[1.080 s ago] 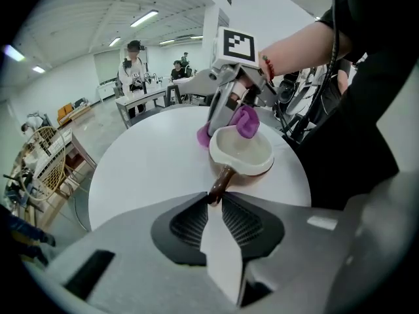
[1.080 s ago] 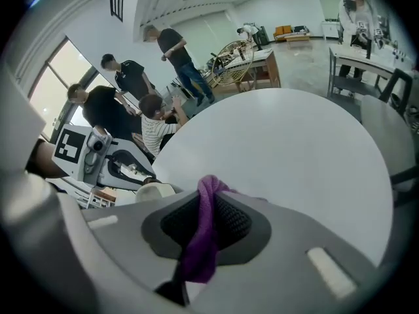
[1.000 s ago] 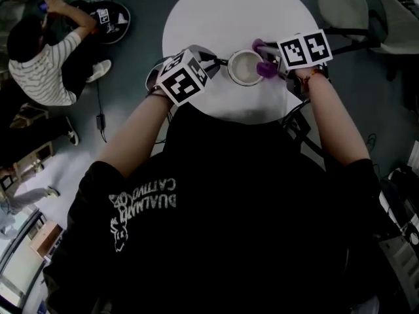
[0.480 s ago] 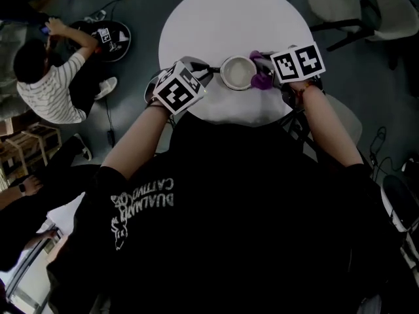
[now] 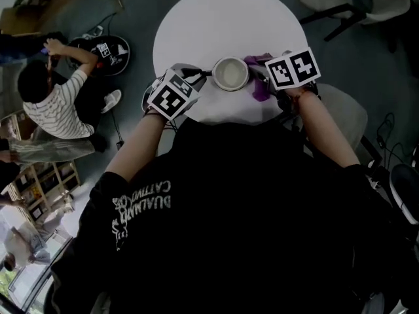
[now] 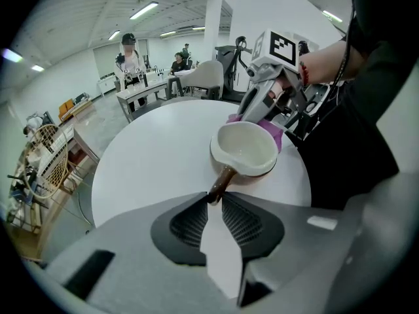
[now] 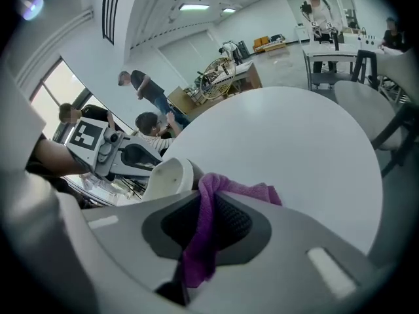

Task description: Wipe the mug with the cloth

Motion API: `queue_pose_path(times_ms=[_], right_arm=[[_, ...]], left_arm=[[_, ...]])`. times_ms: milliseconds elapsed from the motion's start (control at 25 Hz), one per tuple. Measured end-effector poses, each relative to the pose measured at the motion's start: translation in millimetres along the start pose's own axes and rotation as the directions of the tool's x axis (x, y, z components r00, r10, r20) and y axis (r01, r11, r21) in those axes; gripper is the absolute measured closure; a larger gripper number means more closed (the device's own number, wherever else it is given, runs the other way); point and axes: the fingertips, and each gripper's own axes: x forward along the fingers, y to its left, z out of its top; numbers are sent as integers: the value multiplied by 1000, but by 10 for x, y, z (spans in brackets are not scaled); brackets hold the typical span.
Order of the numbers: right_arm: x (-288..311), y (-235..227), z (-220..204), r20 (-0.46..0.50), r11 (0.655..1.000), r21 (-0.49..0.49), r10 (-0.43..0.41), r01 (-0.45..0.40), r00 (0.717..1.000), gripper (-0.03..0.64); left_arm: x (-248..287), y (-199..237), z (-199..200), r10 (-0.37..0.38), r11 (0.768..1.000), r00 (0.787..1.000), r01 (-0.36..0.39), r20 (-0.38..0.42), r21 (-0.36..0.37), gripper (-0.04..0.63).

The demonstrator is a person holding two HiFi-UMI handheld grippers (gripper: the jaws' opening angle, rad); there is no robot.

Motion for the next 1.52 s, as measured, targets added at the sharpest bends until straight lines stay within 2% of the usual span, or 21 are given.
queue_pose_path(times_ms=[1240, 1520], right_arm=[[-18, 312, -690, -81, 1000, -20, 18, -20, 997, 563], [64, 370, -729, -62, 1000, 7, -11, 12, 998, 563]], left_arm=[[-13, -80, -25, 22, 999, 1000, -21, 22, -27, 528], [-26, -66, -76, 10, 1000, 999, -10, 32, -13, 528]])
